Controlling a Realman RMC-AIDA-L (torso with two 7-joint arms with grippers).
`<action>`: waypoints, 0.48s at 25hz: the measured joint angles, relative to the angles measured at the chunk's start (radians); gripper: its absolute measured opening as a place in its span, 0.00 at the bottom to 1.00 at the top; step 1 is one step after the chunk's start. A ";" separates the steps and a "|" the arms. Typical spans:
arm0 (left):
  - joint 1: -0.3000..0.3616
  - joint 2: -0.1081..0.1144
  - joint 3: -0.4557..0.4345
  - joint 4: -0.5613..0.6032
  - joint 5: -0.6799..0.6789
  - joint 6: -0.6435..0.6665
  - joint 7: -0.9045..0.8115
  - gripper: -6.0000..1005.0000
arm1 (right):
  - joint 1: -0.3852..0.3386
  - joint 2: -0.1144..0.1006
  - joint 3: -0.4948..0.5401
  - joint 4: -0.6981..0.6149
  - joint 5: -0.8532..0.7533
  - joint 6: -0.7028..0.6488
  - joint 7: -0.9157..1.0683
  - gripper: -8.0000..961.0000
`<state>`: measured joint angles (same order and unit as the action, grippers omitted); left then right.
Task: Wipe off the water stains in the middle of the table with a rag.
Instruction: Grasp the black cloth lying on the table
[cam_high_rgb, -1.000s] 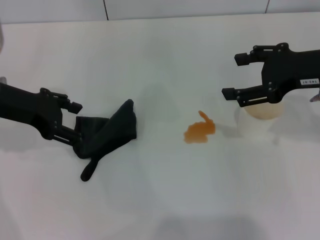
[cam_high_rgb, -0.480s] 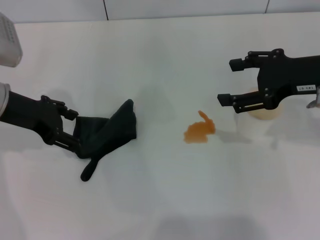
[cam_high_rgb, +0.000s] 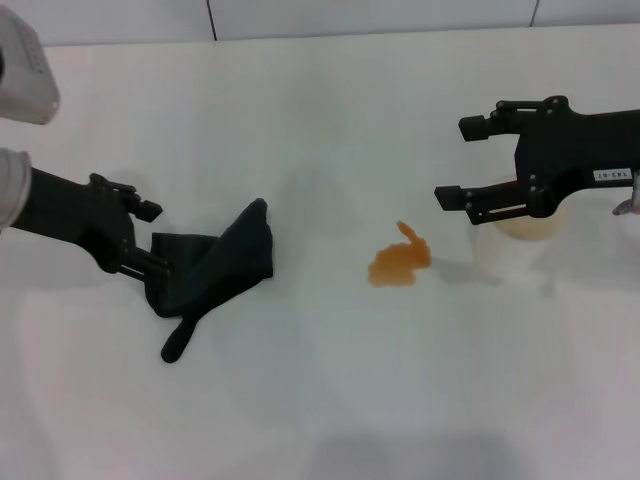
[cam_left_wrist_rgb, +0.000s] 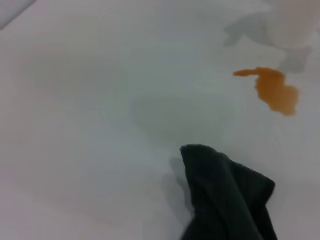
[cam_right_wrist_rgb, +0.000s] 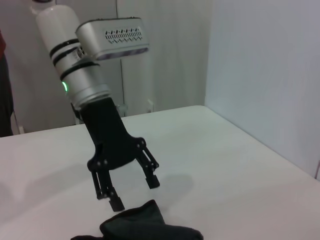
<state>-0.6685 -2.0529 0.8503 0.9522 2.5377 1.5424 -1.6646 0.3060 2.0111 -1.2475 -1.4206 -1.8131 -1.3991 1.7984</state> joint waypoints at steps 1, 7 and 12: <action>0.000 -0.004 0.011 -0.004 0.000 -0.013 0.002 0.84 | 0.000 0.000 0.000 0.000 0.000 0.000 0.000 0.89; -0.002 -0.024 0.105 -0.036 -0.016 -0.105 0.011 0.84 | 0.000 0.000 -0.001 -0.001 0.006 0.000 -0.001 0.89; -0.002 -0.026 0.156 -0.058 -0.067 -0.147 0.017 0.84 | 0.000 0.000 0.003 -0.001 0.009 0.000 -0.003 0.89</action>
<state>-0.6706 -2.0786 1.0062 0.8939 2.4708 1.3950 -1.6472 0.3057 2.0110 -1.2443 -1.4216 -1.8039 -1.3992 1.7950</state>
